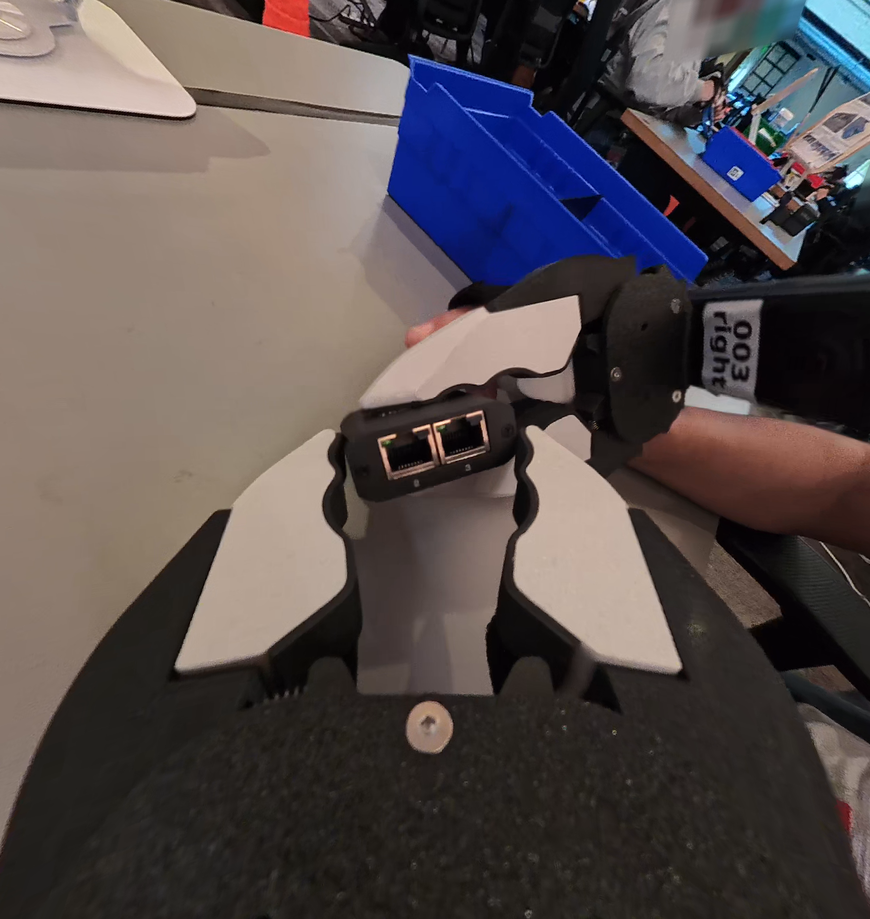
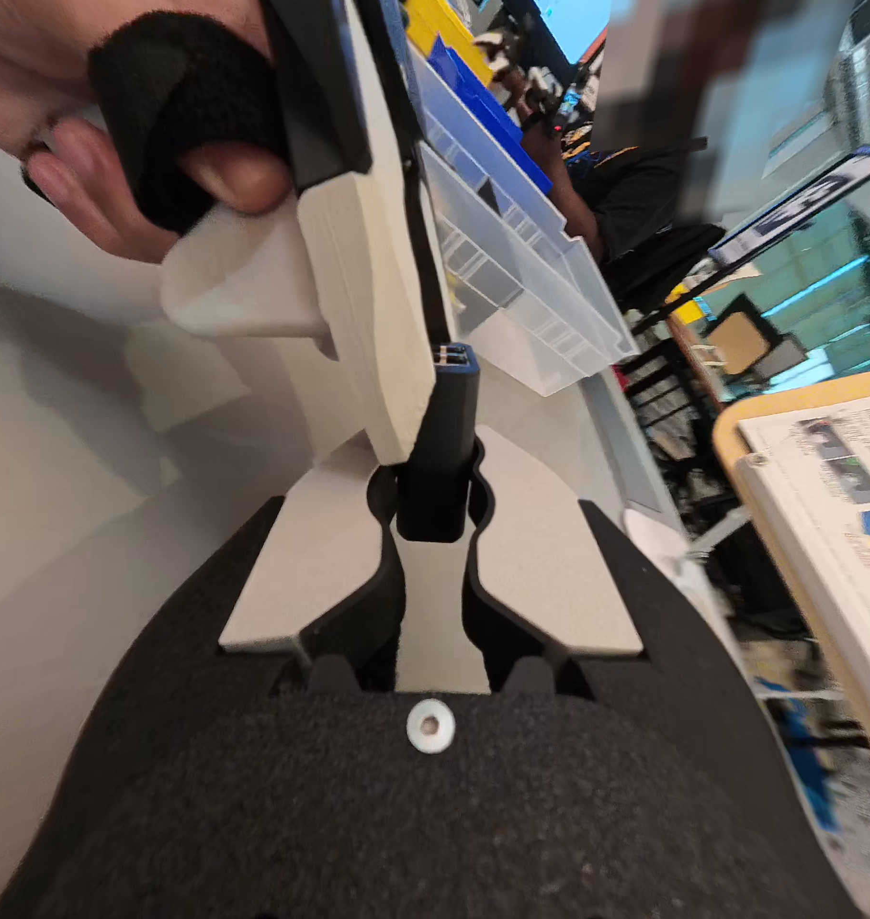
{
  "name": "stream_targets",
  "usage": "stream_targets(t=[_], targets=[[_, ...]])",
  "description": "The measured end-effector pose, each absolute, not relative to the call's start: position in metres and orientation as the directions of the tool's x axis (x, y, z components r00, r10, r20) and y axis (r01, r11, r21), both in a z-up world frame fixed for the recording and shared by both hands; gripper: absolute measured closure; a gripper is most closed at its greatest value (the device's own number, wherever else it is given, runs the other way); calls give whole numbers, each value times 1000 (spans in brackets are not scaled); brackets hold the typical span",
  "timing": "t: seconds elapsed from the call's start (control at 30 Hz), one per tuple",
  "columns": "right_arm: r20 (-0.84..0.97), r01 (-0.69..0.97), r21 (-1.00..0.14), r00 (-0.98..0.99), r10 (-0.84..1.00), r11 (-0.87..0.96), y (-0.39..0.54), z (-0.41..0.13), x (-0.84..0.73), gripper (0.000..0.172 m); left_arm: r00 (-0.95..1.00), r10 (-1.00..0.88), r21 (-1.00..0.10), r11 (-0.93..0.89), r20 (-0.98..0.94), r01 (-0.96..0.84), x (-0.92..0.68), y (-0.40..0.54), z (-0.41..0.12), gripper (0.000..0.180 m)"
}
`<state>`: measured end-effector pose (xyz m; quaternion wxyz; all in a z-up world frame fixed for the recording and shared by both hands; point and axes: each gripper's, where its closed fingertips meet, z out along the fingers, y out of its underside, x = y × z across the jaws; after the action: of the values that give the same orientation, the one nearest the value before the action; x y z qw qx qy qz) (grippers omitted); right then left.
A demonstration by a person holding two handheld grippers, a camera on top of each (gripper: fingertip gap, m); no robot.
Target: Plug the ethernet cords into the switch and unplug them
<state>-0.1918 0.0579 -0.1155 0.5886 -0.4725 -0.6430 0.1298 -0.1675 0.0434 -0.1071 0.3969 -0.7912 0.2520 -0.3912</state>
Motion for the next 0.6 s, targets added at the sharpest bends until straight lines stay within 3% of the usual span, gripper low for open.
stream_targets(t=[0.13, 0.37, 0.47, 0.6], targets=[[510, 412, -802, 94, 855, 433, 47, -120, -196, 148, 548, -744, -841, -526, 383, -127, -167, 41, -105, 116], [645, 430, -731, 178, 743, 530, 59, -107, -196, 148, 587, -744, -879, -464, 319, -110, -173, 46, -97, 117], [659, 418, -724, 181, 730, 549, 59, -107, -194, 148, 553, -729, -869, -494, 403, -18, -174, 40, -95, 115], [531, 305, -834, 216, 819, 460, 64, -96, -182, 148, 486, -681, -810, -576, 548, 106, -184, 26, -105, 113]])
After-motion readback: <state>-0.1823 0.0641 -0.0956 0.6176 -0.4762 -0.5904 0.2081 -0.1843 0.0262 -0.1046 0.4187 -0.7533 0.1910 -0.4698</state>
